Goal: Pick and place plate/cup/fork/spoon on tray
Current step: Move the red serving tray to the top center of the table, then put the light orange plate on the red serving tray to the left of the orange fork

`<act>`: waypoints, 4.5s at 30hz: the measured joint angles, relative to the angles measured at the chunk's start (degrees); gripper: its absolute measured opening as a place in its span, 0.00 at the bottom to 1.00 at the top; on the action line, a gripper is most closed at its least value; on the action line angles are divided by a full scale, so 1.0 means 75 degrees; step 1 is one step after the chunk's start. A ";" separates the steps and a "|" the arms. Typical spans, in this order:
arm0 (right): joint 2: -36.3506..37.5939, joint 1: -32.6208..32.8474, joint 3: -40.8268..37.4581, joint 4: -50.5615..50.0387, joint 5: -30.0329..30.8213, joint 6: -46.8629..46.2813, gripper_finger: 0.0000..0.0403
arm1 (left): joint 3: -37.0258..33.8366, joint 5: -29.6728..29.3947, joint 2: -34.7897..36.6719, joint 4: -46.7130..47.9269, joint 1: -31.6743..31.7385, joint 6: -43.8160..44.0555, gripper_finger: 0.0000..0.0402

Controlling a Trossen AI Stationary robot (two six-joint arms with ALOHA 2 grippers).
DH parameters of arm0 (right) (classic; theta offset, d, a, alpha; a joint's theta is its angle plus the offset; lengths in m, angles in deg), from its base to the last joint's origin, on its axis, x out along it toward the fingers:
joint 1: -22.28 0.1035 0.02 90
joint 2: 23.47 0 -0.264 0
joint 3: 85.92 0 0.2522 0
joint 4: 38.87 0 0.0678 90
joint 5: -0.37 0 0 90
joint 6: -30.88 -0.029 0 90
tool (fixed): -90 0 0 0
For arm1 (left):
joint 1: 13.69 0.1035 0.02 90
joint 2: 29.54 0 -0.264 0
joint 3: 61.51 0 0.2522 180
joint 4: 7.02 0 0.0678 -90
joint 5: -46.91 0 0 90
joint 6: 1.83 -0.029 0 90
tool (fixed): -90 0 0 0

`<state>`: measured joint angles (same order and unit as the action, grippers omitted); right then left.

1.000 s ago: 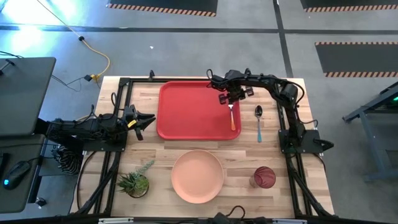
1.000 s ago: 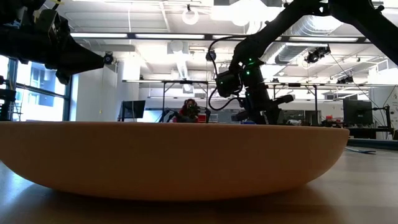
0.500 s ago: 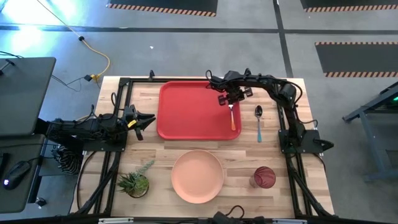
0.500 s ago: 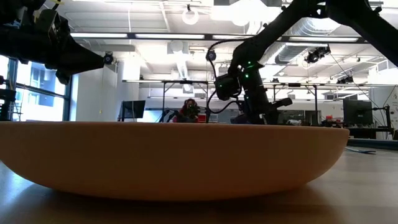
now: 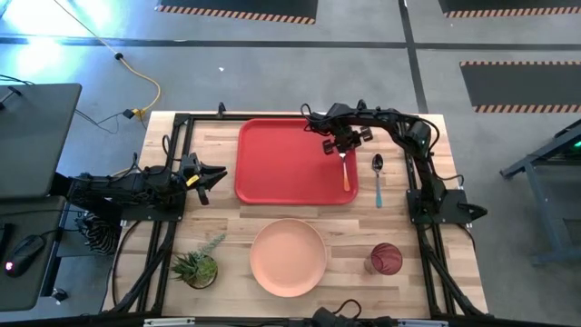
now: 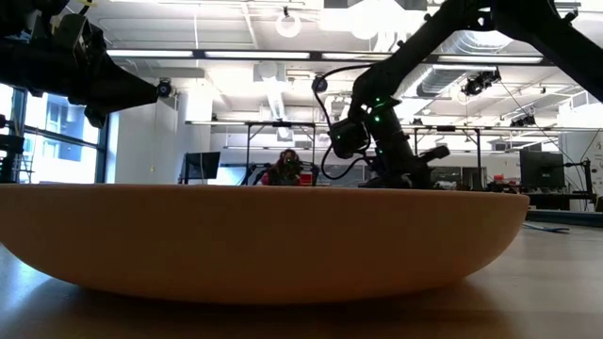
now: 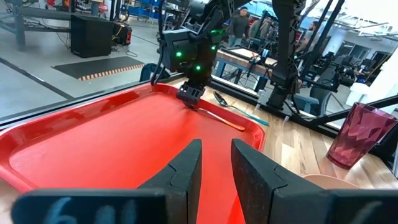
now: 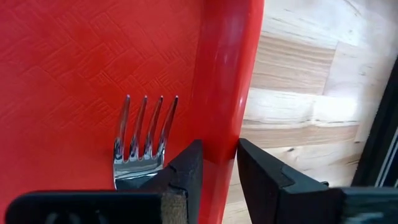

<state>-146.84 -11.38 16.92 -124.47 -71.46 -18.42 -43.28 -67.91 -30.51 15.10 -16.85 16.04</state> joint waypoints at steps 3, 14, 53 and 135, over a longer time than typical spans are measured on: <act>0.0000 -0.0030 0.0000 0.0006 -0.0058 -0.0056 0.22 | 0.0000 0.0000 0.0003 0.0000 0.0000 0.0000 0.19; 0.0064 0.0151 0.0000 -0.0026 -0.0042 -0.0024 0.22 | 0.0000 0.0000 0.0000 0.0000 0.0000 0.0006 0.19; 0.4154 0.2336 0.0017 0.1341 -0.1127 0.0410 0.22 | 0.1649 0.0481 -0.0746 -0.1204 0.0003 -0.0658 0.19; 0.6251 0.3172 0.0017 0.1839 -0.0789 0.3872 0.22 | 0.6575 0.3692 -1.1529 0.2737 -0.0432 0.3661 0.41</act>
<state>-99.95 12.41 17.05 -110.67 -77.38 10.62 6.03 -40.22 -116.98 35.63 -20.09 43.49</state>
